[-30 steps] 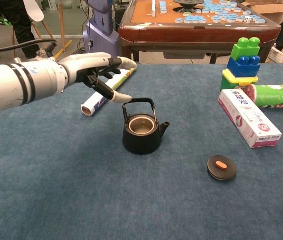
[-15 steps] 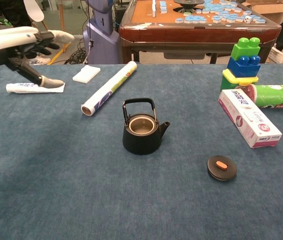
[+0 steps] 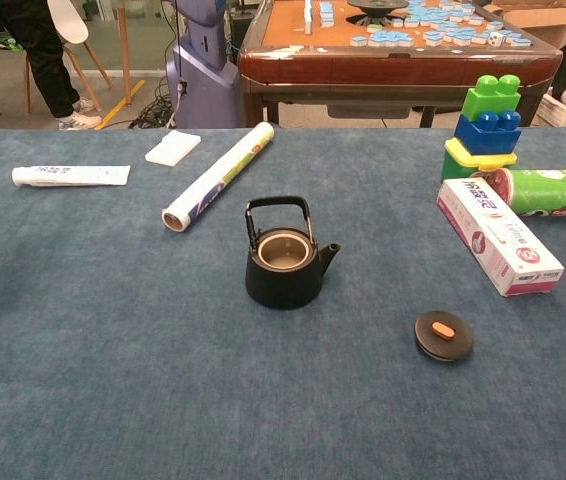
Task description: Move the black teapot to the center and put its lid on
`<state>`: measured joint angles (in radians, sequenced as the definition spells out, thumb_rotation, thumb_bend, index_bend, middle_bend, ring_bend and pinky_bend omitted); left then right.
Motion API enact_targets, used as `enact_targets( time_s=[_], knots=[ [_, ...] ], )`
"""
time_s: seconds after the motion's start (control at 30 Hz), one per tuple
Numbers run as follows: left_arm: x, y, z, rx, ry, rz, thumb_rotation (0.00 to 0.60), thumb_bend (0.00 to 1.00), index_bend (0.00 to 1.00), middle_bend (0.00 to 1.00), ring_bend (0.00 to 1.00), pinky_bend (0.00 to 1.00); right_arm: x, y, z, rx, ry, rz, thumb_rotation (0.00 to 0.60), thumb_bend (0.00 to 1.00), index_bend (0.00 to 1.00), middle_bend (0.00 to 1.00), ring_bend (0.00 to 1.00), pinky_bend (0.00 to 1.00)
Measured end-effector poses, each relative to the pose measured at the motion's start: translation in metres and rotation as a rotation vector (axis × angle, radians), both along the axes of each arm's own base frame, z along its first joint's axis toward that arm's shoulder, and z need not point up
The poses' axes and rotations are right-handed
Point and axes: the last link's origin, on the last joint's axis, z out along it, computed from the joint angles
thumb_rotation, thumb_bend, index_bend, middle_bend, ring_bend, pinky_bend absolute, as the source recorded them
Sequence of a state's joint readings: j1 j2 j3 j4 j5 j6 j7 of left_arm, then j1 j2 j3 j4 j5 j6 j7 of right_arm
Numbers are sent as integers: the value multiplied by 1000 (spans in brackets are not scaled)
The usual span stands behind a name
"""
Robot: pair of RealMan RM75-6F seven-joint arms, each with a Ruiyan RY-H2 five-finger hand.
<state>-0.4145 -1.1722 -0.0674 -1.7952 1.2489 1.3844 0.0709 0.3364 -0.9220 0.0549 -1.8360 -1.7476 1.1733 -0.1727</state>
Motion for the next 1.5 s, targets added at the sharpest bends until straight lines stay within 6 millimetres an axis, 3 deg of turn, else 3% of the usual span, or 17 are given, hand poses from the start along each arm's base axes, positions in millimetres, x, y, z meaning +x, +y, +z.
enact_targets(
  time_s=[0.33,0.8,1.5],
  knots=[
    [-24,-38,9,-3,51,72,600,231,0,0,0,40,26,-14,-45,188,100,105,600,268,304,140,0,0],
    [-29,-56,12,-5,31,113,600,231,0,0,0,40,23,-44,-111,301,257,92,600,229,313,71,0,0],
    [-34,-65,12,-9,4,140,600,231,0,0,0,40,25,-52,-152,336,366,89,600,229,313,24,0,0]
  ],
)
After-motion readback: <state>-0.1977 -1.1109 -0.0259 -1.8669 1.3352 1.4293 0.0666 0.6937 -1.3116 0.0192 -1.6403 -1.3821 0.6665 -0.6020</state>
